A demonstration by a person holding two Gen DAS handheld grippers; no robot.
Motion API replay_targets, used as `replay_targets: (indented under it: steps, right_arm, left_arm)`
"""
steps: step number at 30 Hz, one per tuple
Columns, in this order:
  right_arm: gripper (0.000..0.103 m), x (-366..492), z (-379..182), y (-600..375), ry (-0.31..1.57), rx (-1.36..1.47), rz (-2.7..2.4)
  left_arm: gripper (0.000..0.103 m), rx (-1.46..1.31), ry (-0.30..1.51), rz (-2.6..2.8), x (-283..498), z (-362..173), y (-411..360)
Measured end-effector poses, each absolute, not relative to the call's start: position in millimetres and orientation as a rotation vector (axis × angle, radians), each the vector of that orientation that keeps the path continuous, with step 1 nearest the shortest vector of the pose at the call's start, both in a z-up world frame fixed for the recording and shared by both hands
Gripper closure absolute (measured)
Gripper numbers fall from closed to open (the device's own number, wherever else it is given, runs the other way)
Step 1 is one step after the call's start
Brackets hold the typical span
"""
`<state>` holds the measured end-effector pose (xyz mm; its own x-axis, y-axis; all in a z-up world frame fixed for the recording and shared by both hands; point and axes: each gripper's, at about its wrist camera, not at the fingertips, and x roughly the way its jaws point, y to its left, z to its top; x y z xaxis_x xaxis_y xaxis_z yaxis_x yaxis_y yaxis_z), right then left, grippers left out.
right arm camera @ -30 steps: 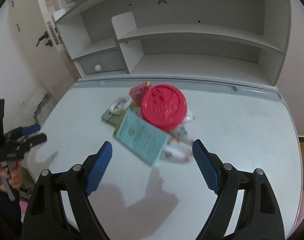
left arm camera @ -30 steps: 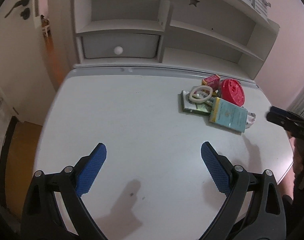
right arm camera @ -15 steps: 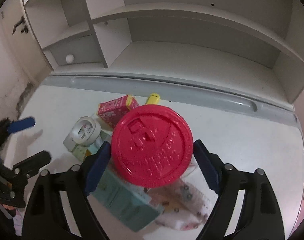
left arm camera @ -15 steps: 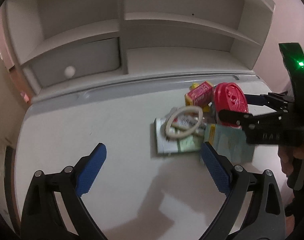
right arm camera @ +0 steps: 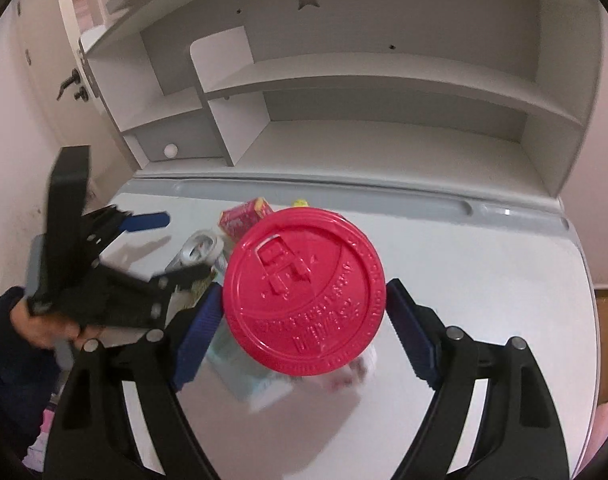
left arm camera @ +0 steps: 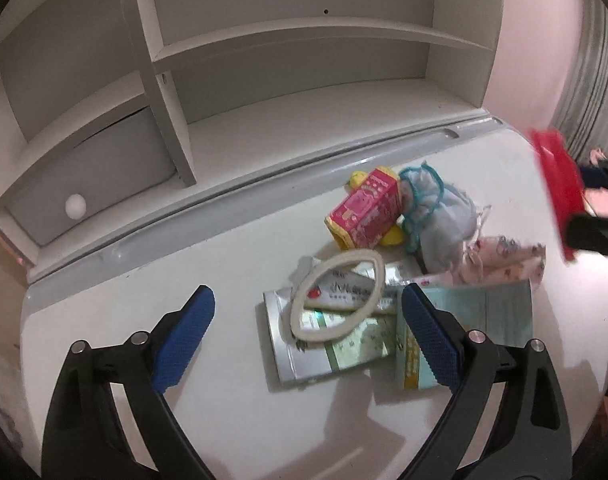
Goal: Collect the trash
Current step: 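Carry the red lid and tape ring over the floor bin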
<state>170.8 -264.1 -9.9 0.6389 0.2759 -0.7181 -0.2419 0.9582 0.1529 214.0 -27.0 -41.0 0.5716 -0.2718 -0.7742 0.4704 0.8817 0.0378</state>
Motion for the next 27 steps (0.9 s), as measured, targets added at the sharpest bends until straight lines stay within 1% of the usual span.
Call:
replay_targets:
  steps: [2,3,4,5,6,7,14,18,21,27]
  right_arm:
    - [0.023,159,-11,-277,0.828,0.068,0.294]
    - [0.023,155,-11,-281,0.829,0.076,0.290]
    - [0.023,149,-12,-288,0.828,0.089,0.281]
    - [0.023,144,-12,-295,0.826,0.098,0.274]
    - [0.023,139,-12,-300,0.824,0.104,0.265]
    - [0.023,131,-13,-309,0.820,0.112,0.250]
    - [0.023,71,-15,-375,0.792,0.204,0.134]
    - [0.023,21,-14,-430,0.764,0.247,-0.024]
    - [0.023,-28,-23,-485,0.748,0.279,-0.216]
    - [0.023,-115,-65,-577,0.773,0.444,-0.467]
  left_arm:
    - [0.016,0.244,0.875,-0.451,218,-45,-27]
    - [0.027,0.241,0.889,-0.461,221,-48,-30]
    - [0.035,0.231,0.908,-0.470,223,-51,-29]
    - [0.039,0.215,0.917,-0.480,224,-52,-29]
    - [0.047,0.204,0.914,-0.480,225,-52,-28]
    - [0.057,0.199,0.901,-0.462,223,-50,-28]
    - [0.058,0.146,0.858,-0.380,201,-20,-25]
    - [0.058,0.114,0.864,-0.403,172,1,-48]
    - [0.058,0.141,0.840,-0.504,136,15,-91]
    - [0.058,0.212,0.814,-0.819,54,19,-227]
